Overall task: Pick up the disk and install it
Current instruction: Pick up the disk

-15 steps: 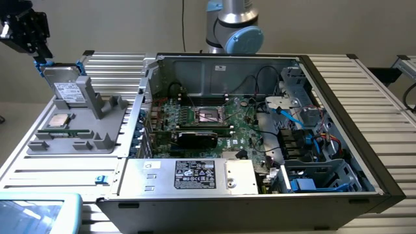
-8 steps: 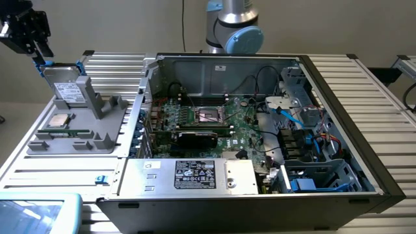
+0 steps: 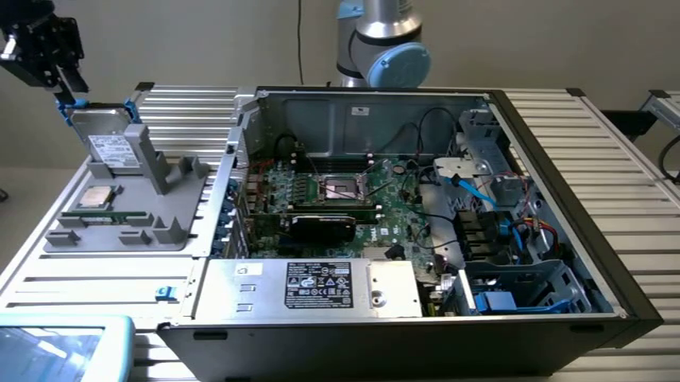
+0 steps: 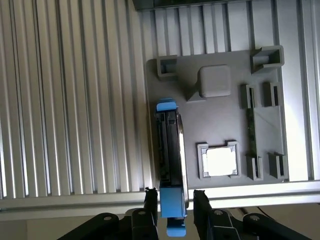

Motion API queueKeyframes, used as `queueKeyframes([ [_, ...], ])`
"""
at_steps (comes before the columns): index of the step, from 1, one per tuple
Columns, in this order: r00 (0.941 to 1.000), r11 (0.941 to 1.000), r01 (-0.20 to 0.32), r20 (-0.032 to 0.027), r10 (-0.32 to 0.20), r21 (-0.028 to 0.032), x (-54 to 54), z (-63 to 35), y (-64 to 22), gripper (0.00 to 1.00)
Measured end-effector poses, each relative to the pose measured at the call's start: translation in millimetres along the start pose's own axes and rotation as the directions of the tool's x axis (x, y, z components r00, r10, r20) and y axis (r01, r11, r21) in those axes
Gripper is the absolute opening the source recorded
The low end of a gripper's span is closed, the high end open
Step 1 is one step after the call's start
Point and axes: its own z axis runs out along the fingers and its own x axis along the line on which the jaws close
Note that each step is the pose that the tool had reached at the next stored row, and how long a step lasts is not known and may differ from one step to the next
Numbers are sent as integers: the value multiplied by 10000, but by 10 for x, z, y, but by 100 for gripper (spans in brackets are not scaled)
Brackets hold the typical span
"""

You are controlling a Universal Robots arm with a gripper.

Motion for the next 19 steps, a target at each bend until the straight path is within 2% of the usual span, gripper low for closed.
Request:
queueKeyframes([
  [3, 10000, 10000, 1, 32, -1, -1, 4, 1, 0, 42],
  [19, 10000, 10000, 0, 33, 0, -1, 5, 6, 0, 44],
])
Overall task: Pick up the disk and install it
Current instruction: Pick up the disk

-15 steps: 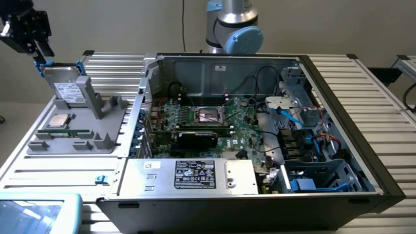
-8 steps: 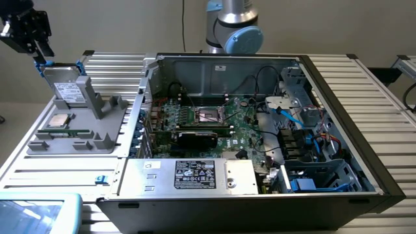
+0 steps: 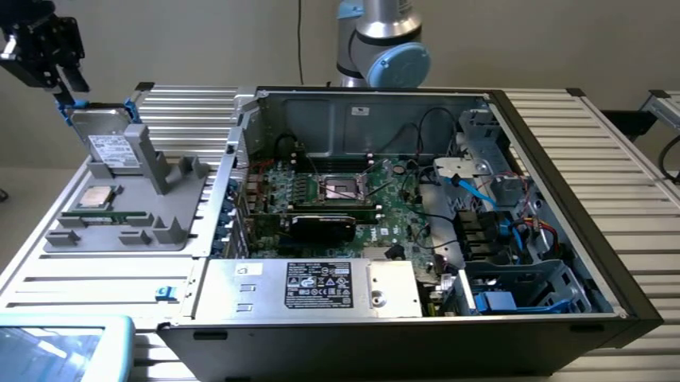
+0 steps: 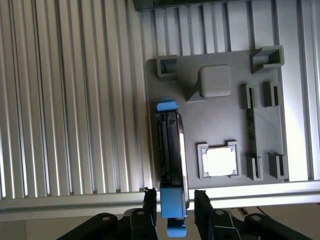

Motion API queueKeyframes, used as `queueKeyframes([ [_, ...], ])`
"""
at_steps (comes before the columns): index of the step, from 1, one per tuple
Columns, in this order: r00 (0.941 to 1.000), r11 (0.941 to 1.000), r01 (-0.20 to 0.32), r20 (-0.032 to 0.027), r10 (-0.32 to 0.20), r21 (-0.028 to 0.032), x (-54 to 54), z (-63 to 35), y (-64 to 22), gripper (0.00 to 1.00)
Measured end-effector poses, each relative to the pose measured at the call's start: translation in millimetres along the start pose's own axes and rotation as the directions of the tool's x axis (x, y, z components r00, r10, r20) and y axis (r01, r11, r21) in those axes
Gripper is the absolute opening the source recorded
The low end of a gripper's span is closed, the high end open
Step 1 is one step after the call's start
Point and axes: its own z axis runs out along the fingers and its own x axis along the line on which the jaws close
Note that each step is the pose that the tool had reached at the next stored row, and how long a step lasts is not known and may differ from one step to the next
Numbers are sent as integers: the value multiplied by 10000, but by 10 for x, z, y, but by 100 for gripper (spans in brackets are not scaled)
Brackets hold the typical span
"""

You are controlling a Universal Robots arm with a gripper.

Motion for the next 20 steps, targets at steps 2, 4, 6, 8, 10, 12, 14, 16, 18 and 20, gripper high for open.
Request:
queueKeyframes([
  [2, 10000, 10000, 0, -1, 0, -2, 0, 6, 0, 50],
  [4, 10000, 10000, 0, -1, 0, -3, 0, 25, 0, 50],
  [6, 10000, 10000, 1, 0, -1, 0, -1, 58, 0, 50],
  [8, 10000, 10000, 0, -1, 0, -1, -2, 95, -4, 50],
  [10, 10000, 10000, 0, 0, 0, -1, -3, 131, -11, 50],
  [12, 10000, 10000, 0, 0, 0, -1, -5, 168, -19, 50],
  [14, 10000, 10000, 0, -1, 0, -1, -6, 204, -27, 50],
  [16, 10000, 10000, 1, -1, -1, -1, -8, 240, -32, 50],
  [18, 10000, 10000, 0, 0, 0, -1, -8, 277, -34, 50],
  [20, 10000, 10000, 1, 0, -1, -1, -9, 312, -34, 50],
])
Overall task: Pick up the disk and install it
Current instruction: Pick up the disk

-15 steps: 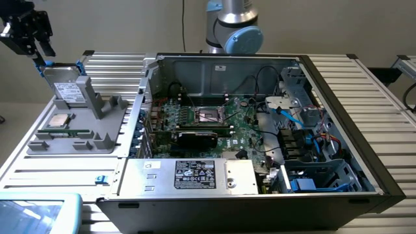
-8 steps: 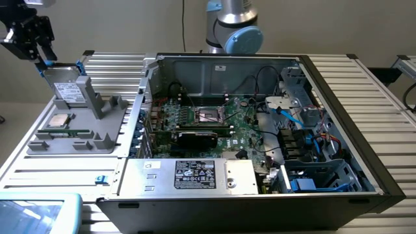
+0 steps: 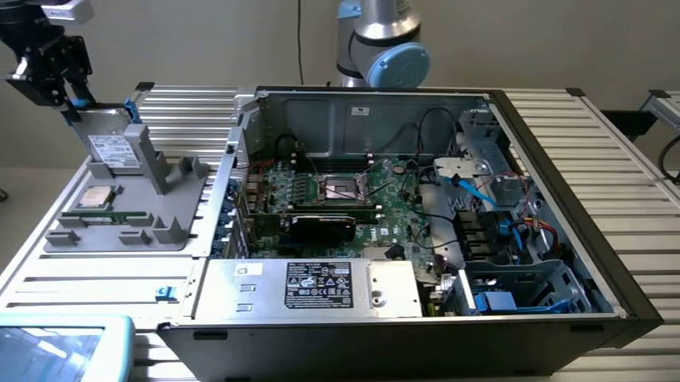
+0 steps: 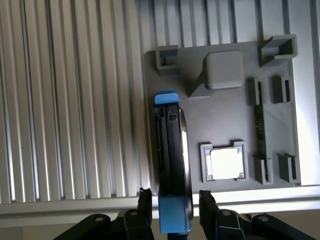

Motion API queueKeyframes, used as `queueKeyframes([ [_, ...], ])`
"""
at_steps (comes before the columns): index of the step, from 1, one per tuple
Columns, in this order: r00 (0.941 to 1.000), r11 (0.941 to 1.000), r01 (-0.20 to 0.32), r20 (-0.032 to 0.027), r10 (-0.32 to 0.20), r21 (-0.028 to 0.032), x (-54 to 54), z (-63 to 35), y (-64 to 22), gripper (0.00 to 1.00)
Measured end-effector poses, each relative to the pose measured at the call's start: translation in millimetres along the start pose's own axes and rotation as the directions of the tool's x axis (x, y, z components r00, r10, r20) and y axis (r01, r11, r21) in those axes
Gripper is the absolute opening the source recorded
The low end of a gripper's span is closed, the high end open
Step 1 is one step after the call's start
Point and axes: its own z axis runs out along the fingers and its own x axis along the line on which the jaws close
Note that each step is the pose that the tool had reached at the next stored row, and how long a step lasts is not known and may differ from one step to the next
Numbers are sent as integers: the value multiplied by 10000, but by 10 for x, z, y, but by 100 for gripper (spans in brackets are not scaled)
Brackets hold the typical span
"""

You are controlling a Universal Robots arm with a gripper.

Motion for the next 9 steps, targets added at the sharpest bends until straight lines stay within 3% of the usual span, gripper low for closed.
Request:
queueKeyframes([
  [6, 10000, 10000, -1, 0, 1, -1, -2, 107, -2, 50],
  [9, 10000, 10000, -1, 11, 1, 1, -2, 114, -2, 50],
])
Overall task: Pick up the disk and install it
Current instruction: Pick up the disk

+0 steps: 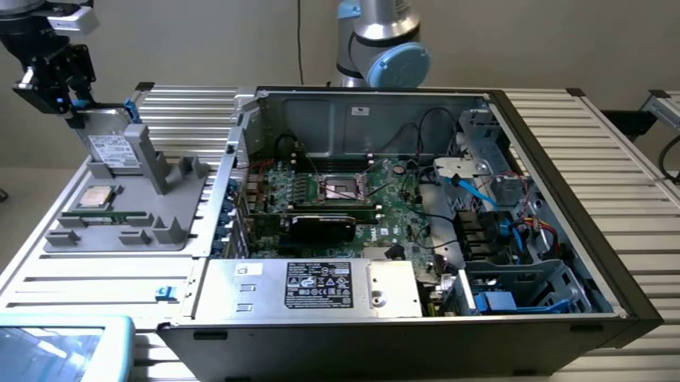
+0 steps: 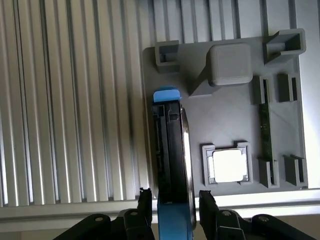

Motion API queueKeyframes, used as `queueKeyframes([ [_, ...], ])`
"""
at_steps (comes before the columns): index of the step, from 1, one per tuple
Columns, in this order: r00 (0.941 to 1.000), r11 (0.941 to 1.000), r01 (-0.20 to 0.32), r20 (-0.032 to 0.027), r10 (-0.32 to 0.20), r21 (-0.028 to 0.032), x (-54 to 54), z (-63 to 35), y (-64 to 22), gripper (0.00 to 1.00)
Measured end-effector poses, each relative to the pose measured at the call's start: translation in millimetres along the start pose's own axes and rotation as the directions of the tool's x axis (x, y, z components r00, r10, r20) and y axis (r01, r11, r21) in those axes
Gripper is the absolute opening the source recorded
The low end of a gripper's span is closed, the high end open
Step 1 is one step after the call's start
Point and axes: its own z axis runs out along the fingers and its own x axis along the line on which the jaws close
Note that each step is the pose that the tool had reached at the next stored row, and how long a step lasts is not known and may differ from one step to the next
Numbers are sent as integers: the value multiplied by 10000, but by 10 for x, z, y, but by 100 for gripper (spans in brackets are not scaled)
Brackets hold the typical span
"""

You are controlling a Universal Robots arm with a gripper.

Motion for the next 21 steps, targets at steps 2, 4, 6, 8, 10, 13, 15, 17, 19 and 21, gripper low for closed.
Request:
queueKeyframes([
  [2, 10000, 10000, 1, 1, -1, -1, 0, 2, 1, 50],
  [4, 10000, 10000, 1, 0, -1, -5, 0, 7, -2, 50],
  [6, 10000, 10000, 0, 1, 0, -3, -1, 12, -10, 50],
  [8, 10000, 10000, 1, 0, -1, -4, -2, 20, -15, 50],
  [10, 10000, 10000, 1, 1, -1, -2, -2, 28, -16, 50],
  [13, 10000, 10000, 1, 1, -1, -2, -2, 44, -16, 50],
  [15, 10000, 10000, 1, 1, -1, -2, -3, 57, -16, 50],
  [17, 10000, 10000, 0, 2, 0, 0, -3, 63, -17, 50],
  [19, 10000, 10000, 0, 2, 0, 0, -3, 65, -17, 50],
  [21, 10000, 10000, 0, 0, 0, -3, -3, 67, -16, 50],
])
